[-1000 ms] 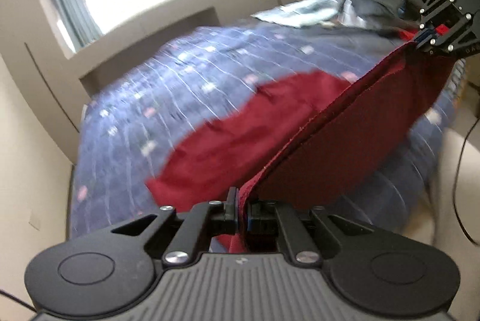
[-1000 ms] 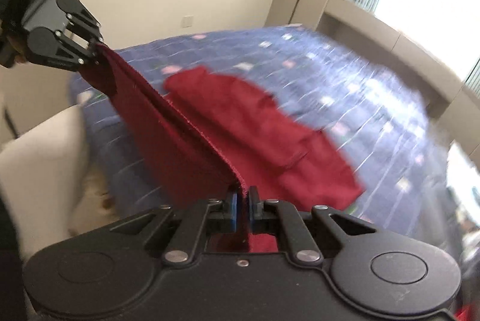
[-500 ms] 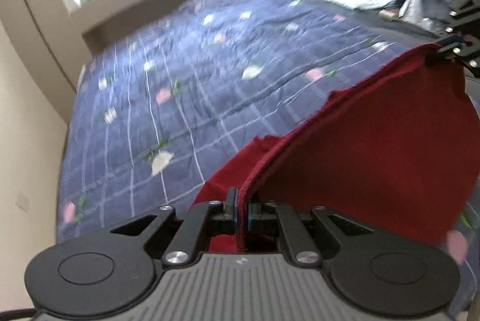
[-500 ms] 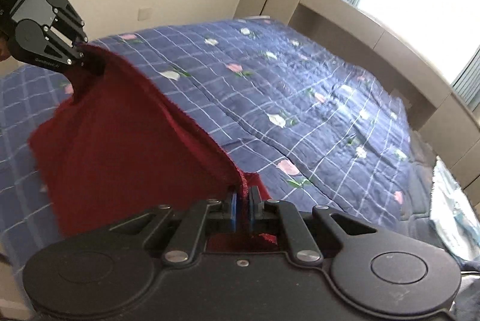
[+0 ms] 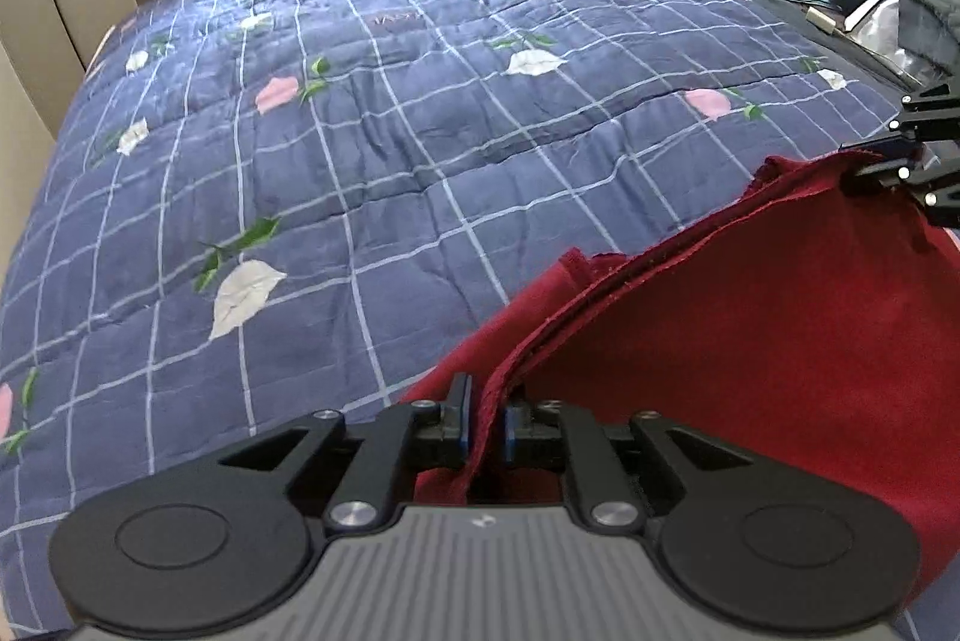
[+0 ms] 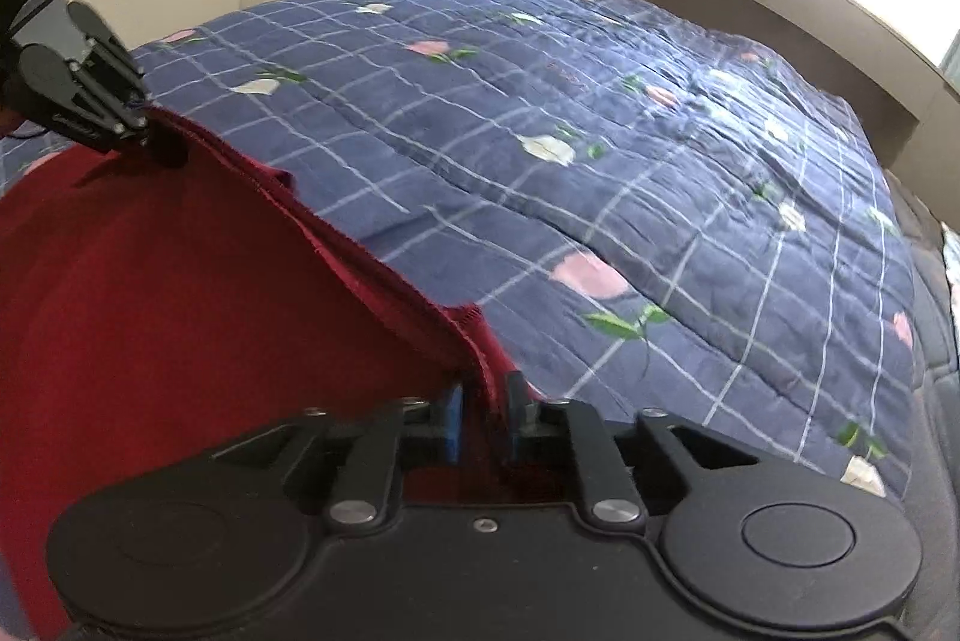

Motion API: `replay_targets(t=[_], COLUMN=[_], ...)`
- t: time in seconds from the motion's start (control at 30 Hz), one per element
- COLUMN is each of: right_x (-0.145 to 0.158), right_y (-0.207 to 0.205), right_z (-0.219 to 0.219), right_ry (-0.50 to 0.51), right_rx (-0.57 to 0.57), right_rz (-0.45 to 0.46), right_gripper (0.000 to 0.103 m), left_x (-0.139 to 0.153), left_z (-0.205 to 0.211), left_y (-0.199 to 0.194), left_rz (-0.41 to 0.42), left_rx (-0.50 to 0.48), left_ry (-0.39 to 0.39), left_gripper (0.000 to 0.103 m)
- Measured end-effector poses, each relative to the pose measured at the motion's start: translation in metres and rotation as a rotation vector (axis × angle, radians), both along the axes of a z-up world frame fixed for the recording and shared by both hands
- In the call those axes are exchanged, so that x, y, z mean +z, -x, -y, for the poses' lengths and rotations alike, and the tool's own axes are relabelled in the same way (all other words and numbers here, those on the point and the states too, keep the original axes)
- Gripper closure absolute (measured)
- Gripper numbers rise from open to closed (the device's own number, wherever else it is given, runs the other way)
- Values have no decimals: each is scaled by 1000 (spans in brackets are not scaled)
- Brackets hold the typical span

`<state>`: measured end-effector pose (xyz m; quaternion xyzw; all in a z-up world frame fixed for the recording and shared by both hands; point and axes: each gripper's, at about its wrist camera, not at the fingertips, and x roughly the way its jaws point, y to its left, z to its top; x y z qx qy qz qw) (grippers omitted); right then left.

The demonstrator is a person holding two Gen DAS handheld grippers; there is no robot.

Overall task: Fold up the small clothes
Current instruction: 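Lift the hem with both grippers and fold it toward the collar, then open both grippers and release the folded hem onto the sweater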

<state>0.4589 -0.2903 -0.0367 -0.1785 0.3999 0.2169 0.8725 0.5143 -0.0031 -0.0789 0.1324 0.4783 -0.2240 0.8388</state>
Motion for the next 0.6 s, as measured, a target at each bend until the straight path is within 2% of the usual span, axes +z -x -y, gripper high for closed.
replay_targets(t=[0.07,0.13,0.17,0.23,0.3,0.4,0.5,0.6], right_x=[-6,-10,-10,-10,-10,-12,-17,-28], right_y=[-2,-1,2,6,10,11,9,7], right_z=[7,14,18,23,30,39,46,54], right_ry=[-26,-55,-62,-69,-64,-56,-35,-31], right_rx=[-10,-24,-32,-46,-87,-152,-236,-298], right_rz=[3,11,19,42,74,92,93,70], right_gripper=[67,48,42,27,24,24,24,24], left_x=[-2,-1,0,4,7,11,14,14], left_z=[-6,-12,-15,-21,-26,-32,-37,-44], left_y=[-2,-4,-5,-6,-6,-11,-14,-22], left_rz=[1,-1,0,24,53,48,57,17], left_rx=[9,13,16,43,71,98,145,167], left_ry=[22,49,64,61,48,63,79,98], left_gripper=[79,72,68,39,26,23,13,10])
